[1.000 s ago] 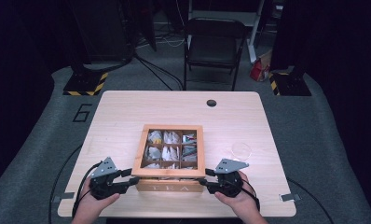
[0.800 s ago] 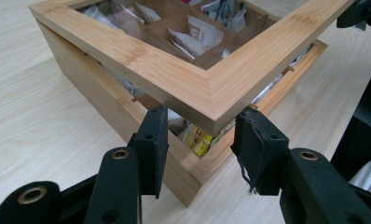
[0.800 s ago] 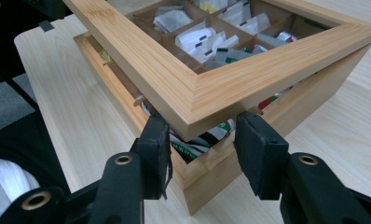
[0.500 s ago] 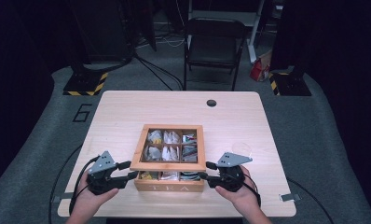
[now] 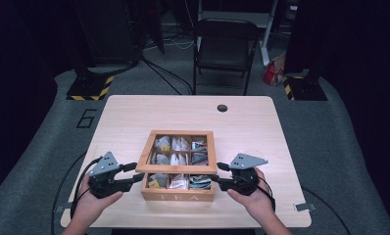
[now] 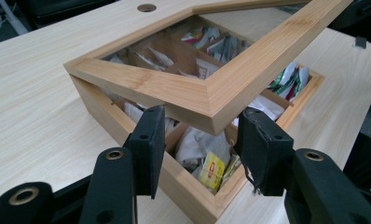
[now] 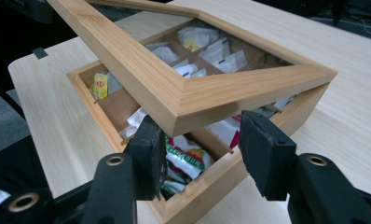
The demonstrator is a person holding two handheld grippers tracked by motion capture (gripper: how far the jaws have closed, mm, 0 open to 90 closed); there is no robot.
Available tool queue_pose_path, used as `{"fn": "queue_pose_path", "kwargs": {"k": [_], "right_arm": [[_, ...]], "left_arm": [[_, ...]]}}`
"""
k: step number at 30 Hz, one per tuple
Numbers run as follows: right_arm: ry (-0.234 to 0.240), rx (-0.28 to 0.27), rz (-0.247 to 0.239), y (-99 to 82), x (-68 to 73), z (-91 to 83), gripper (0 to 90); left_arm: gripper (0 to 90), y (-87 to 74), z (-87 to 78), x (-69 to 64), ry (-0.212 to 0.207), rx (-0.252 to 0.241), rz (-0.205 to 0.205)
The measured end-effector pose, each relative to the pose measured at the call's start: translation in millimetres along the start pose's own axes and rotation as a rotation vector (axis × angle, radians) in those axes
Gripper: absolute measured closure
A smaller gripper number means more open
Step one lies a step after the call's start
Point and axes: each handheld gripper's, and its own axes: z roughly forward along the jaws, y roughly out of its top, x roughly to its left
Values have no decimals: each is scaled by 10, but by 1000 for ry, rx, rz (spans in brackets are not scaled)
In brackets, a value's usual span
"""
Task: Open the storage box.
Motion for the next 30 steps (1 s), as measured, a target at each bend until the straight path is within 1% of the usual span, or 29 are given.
{"fn": "queue_pose_path", "kwargs": {"k": [1, 3, 4, 6, 8, 11, 13, 14, 15, 16, 17, 19, 21, 22, 23, 24, 25, 26, 28, 29, 30], "right_arm": [[-3, -4, -2, 20, -3, -4, 504], [-5, -7, -12, 66, -16, -14, 498], [-6, -8, -16, 85, -21, -19, 496], [-9, -11, -19, 118, -26, -27, 493], [-15, -14, -26, 153, -33, -37, 488], [-15, -21, -42, 203, -46, -50, 487], [-18, -25, -41, 236, -48, -57, 487], [-18, -26, -42, 247, -50, -60, 487], [-19, -28, -49, 261, -53, -61, 487], [-22, -28, -59, 279, -58, -62, 488], [-21, -29, -50, 290, -50, -63, 488], [-23, -27, -66, 323, -53, -66, 487], [-25, -23, -74, 348, -59, -72, 490], [-23, -22, -78, 374, -68, -79, 493], [-23, -22, -78, 374, -68, -79, 493], [-27, -27, -77, 389, -73, -75, 494], [-21, -23, -80, 405, -83, -79, 495], [-23, -19, -73, 416, -81, -82, 496], [-22, -21, -84, 441, -94, -80, 499], [-20, -16, -80, 452, -98, -90, 501], [-23, -25, -80, 465, -104, -84, 502]], "left_arm": [[521, 19, -3, 8, 2, -8, 0], [521, 56, -18, 25, -1, -6, 8], [521, 69, -14, 27, 4, -17, 6], [521, 102, -29, 46, -3, -11, 12], [521, 137, -32, 54, 0, -20, 9], [523, 187, -41, 63, 2, -23, 22], [522, 213, -43, 70, 7, -26, 30], [522, 228, -50, 76, 2, -20, 30], [523, 241, -50, 82, 5, -24, 31], [523, 248, -51, 89, 1, -24, 34], [523, 255, -50, 94, 1, -28, 34], [523, 276, -56, 110, -6, -29, 32], [524, 299, -59, 126, -10, -34, 31], [525, 306, -60, 128, -6, -36, 31], [525, 312, -57, 127, 1, -44, 32], [525, 322, -63, 138, -5, -42, 36], [525, 322, -62, 139, -2, -49, 36], [525, 321, -60, 147, -6, -59, 33], [519, 320, -59, 165, -10, -58, 28], [519, 315, -48, 175, -8, -61, 27], [519, 313, -44, 186, -10, -55, 25]]}}
